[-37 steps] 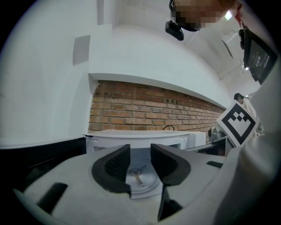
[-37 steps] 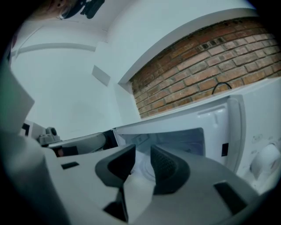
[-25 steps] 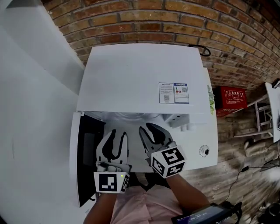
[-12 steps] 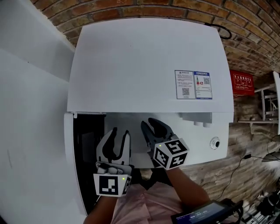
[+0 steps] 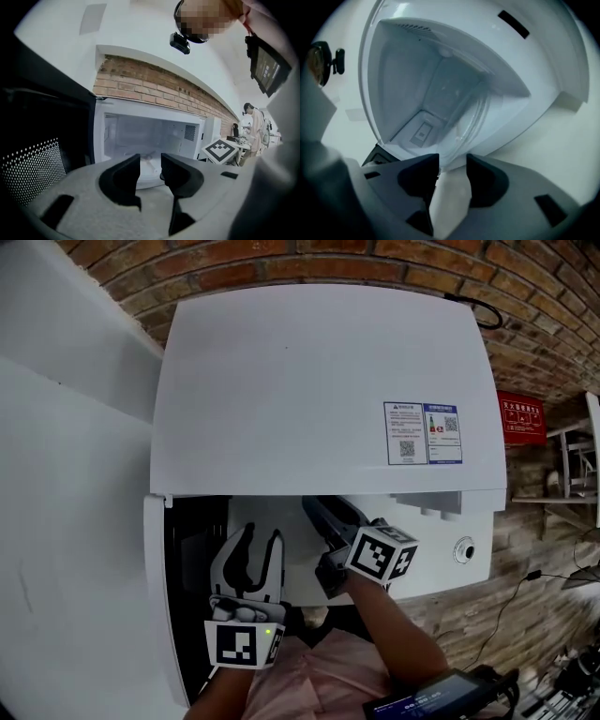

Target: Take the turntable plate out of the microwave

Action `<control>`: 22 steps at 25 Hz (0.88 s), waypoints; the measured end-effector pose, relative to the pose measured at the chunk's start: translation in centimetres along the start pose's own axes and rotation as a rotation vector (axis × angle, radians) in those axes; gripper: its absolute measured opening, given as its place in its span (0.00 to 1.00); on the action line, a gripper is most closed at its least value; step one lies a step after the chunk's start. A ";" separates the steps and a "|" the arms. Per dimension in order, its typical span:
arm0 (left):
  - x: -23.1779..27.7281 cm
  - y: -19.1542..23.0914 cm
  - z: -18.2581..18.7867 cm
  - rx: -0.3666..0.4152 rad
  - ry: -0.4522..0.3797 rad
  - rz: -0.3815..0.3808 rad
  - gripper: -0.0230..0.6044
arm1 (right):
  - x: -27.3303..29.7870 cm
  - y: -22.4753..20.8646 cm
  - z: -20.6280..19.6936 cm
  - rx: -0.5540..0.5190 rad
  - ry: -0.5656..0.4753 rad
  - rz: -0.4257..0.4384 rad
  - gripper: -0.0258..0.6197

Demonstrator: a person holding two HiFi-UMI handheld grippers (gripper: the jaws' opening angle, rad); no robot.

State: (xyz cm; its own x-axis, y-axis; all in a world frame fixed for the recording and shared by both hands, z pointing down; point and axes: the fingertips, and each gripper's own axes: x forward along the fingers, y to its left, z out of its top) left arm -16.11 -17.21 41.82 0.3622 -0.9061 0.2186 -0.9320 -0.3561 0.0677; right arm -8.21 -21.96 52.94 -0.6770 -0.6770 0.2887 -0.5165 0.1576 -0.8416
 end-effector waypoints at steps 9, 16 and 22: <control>-0.3 -0.1 0.1 -0.005 -0.003 -0.007 0.27 | -0.1 -0.2 0.5 0.278 -0.071 0.040 0.14; -0.7 0.2 0.3 -0.006 -0.009 0.001 0.27 | -0.8 -0.3 0.0 0.302 -0.084 0.031 0.08; -0.8 0.1 0.5 -0.004 -0.014 0.007 0.27 | -1.3 0.1 0.0 0.297 -0.095 0.049 0.07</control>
State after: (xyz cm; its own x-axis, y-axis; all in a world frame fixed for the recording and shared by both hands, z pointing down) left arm -16.52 -16.65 41.13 0.3557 -0.9118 0.2051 -0.9346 -0.3487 0.0705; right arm -7.40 -21.04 52.50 -0.6384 -0.7399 0.2120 -0.2988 -0.0156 -0.9542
